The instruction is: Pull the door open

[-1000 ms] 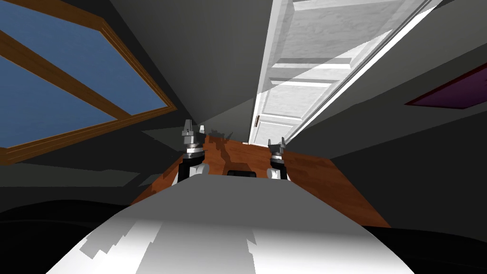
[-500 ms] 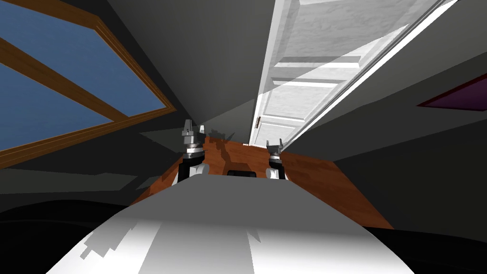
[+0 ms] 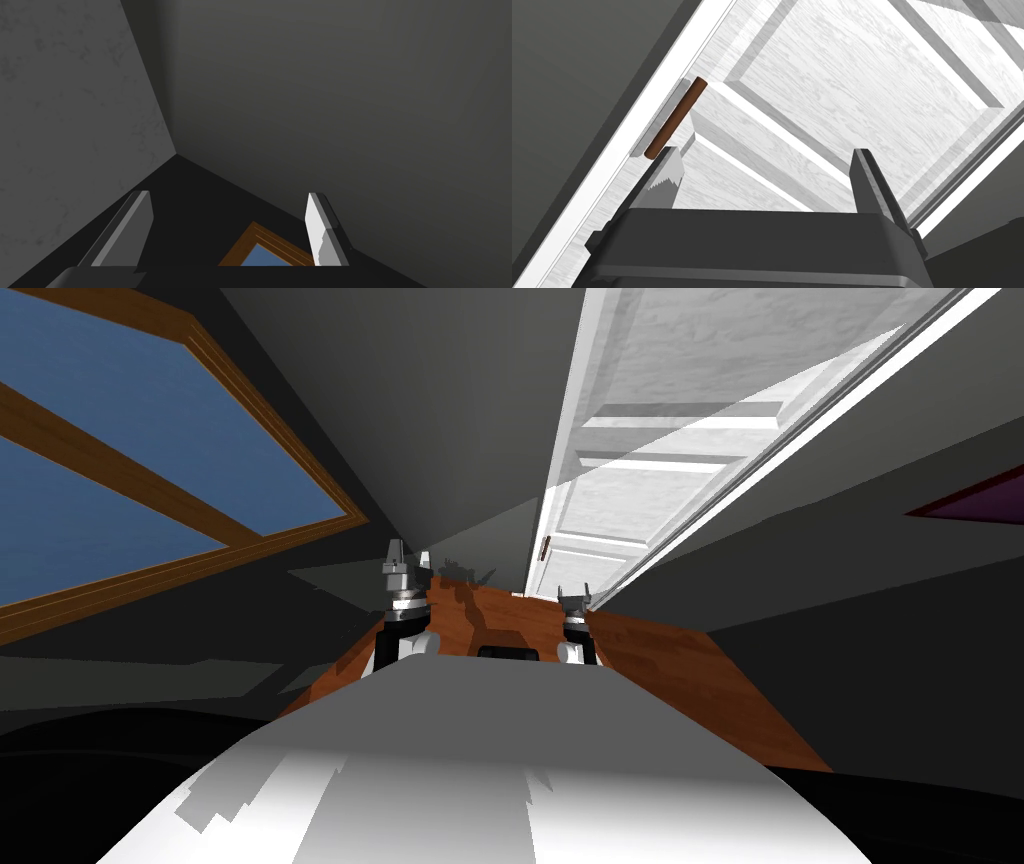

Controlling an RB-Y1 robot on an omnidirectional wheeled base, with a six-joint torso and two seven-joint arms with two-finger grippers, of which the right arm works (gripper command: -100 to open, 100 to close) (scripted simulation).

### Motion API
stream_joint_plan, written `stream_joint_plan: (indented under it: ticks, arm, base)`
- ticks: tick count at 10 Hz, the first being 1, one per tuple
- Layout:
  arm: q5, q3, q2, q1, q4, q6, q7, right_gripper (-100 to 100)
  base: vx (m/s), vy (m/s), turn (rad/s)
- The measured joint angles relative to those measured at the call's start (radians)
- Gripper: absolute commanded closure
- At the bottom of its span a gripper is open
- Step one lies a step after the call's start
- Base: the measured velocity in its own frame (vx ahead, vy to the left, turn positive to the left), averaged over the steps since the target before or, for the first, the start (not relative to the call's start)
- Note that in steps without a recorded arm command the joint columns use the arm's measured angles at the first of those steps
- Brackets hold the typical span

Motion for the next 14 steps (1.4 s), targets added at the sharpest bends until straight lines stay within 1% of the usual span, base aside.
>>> stream_joint_plan:
  ticks: [2,3,4,8,10,14]
  arm:
    - [-0.022,0.007,-0.011,-0.01,0.029,-0.007,-0.035,-100]
    - [-0.032,0.01,-0.016,-0.022,0.057,-0.014,-0.054,-100]
    - [-0.042,0.015,-0.021,-0.026,0.075,-0.021,-0.072,-100]
    - [-0.081,0.033,-0.033,-0.048,0.141,-0.038,-0.138,-100]
    - [-0.102,0.041,-0.045,-0.065,0.188,-0.054,-0.176,-100]
    - [-0.149,0.063,-0.058,-0.099,0.28,-0.079,-0.256,-100]
  base:
    - [0.096,0.023,0.014]
    - [0.092,0.018,0.009]
    - [0.102,0.024,0.012]
    - [0.102,0.013,0.012]
    - [0.101,0.016,0.013]
    - [0.128,0.016,0.015]
